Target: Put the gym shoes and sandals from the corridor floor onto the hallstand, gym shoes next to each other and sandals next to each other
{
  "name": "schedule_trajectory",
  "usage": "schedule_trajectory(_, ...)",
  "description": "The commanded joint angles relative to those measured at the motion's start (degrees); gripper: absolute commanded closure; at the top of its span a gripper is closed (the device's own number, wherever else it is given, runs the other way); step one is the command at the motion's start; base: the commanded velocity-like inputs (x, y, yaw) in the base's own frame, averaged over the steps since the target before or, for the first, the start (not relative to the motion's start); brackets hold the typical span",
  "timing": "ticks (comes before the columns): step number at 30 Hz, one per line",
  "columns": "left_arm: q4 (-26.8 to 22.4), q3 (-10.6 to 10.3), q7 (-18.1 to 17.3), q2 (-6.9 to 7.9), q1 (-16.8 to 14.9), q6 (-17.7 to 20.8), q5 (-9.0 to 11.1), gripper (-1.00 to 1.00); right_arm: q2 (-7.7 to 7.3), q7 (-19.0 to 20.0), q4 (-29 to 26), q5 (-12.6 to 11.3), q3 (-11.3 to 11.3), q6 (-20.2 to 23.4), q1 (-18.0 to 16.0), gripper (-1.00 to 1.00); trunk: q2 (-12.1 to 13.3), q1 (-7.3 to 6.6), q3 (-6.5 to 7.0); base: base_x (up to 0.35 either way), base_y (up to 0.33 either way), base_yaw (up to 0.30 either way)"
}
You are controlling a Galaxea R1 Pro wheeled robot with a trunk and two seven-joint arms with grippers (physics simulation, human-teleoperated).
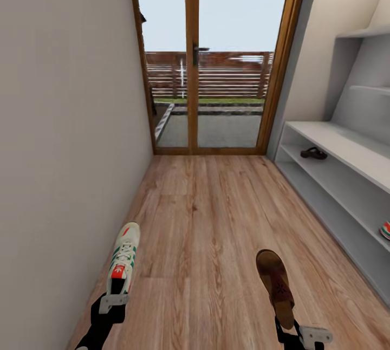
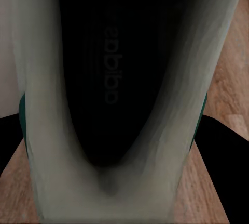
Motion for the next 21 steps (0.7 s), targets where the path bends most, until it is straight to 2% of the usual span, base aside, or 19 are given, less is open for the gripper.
schedule_trajectory(1,0.0,0.5,-0.3,-0.04,0.0,-0.2,-0.5,1.00,0.05,0.4,0.0,0.3,-0.5,-0.1,-0.1,1.00,0.0,0.02,-0.05,0.339,0.000,0.000)
schedule_trajectory(13,0.0,0.5,-0.3,-0.04,0.0,-0.2,-0.5,1.00,0.05,0.4,0.0,0.3,-0.5,-0.1,-0.1,1.00,0.0,0.02,-0.05,0.339,0.000,-0.009)
schedule_trajectory(21,0.0,0.5,-0.3,-0.04,0.0,-0.2,-0.5,1.00,0.11,0.4,0.0,0.3,-0.5,-0.1,-0.1,1.00,0.0,0.02,-0.05,0.339,0.000,-0.185)
